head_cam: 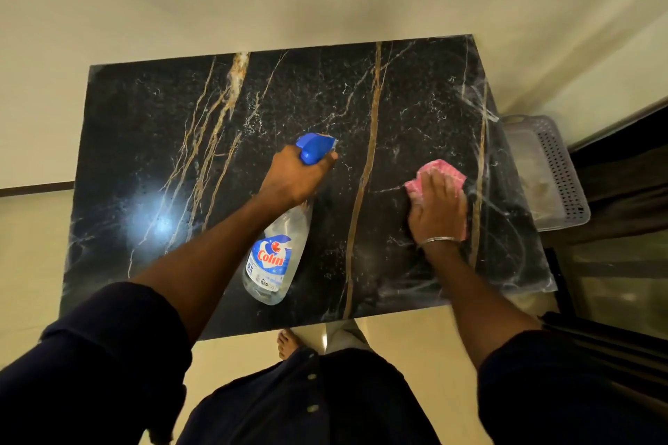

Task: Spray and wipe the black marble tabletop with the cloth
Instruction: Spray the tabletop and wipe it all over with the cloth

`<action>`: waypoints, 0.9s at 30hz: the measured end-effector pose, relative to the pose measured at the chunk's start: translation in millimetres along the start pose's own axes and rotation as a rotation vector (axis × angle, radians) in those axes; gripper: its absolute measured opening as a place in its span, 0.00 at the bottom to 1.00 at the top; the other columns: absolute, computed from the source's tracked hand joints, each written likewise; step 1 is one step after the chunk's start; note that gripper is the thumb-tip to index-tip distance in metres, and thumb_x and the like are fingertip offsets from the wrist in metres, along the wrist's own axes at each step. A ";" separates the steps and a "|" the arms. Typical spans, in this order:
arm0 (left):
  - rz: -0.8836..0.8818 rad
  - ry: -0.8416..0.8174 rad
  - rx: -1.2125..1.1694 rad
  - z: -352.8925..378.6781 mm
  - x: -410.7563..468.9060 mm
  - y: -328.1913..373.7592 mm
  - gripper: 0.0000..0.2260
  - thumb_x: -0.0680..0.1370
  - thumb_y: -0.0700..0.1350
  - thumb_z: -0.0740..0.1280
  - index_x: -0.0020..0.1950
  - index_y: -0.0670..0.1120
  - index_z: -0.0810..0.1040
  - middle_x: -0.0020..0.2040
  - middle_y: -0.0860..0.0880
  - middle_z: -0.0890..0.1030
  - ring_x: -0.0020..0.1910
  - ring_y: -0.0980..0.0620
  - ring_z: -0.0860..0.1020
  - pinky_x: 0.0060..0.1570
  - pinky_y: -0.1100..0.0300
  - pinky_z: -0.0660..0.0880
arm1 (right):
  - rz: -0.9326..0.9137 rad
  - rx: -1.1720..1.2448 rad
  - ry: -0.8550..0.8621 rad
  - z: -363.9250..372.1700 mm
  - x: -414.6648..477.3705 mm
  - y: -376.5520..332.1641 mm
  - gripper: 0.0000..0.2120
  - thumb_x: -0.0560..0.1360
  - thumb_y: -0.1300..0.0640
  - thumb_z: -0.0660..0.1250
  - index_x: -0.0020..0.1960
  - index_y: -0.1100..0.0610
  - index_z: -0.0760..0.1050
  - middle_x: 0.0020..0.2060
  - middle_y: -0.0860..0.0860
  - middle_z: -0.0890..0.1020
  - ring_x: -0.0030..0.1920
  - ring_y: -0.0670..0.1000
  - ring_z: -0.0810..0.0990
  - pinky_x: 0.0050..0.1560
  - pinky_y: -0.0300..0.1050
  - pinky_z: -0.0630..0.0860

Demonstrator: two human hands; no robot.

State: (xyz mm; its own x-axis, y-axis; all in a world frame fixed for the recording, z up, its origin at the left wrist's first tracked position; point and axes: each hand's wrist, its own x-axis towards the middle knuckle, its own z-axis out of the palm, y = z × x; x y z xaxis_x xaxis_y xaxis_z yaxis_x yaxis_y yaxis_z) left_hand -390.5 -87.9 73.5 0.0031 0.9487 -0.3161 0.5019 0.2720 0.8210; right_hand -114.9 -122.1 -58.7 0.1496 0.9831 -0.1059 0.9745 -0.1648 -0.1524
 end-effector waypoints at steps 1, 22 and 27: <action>0.004 0.000 0.005 -0.5 -1.6 -0.4 0.12 0.78 0.52 0.66 0.50 0.44 0.76 0.44 0.39 0.82 0.37 0.51 0.78 0.40 0.60 0.77 | 0.037 -0.011 -0.007 -4.2 3.9 15.7 0.28 0.79 0.47 0.50 0.77 0.54 0.61 0.76 0.54 0.64 0.76 0.59 0.61 0.74 0.63 0.58; 0.009 -0.066 0.047 2.1 -48.2 -19.2 0.13 0.78 0.53 0.66 0.53 0.44 0.76 0.47 0.39 0.82 0.46 0.42 0.81 0.45 0.57 0.78 | -0.020 0.019 0.037 16.9 -89.6 -26.1 0.25 0.80 0.49 0.54 0.75 0.53 0.64 0.74 0.55 0.68 0.74 0.59 0.65 0.71 0.65 0.62; 0.008 -0.076 0.068 -1.7 -55.1 -26.3 0.15 0.78 0.54 0.66 0.55 0.43 0.76 0.47 0.40 0.82 0.45 0.44 0.81 0.43 0.60 0.77 | 0.105 0.020 0.073 10.8 -87.0 8.3 0.28 0.79 0.47 0.49 0.76 0.55 0.64 0.75 0.55 0.66 0.75 0.60 0.63 0.74 0.64 0.56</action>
State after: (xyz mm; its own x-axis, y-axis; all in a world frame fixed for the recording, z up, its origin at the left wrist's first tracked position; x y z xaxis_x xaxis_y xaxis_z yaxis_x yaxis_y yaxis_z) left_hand -405.3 -147.0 70.2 0.0714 0.9353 -0.3467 0.5591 0.2503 0.7904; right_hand -121.6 -209.9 -61.3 0.2629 0.9635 -0.0508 0.9495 -0.2677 -0.1637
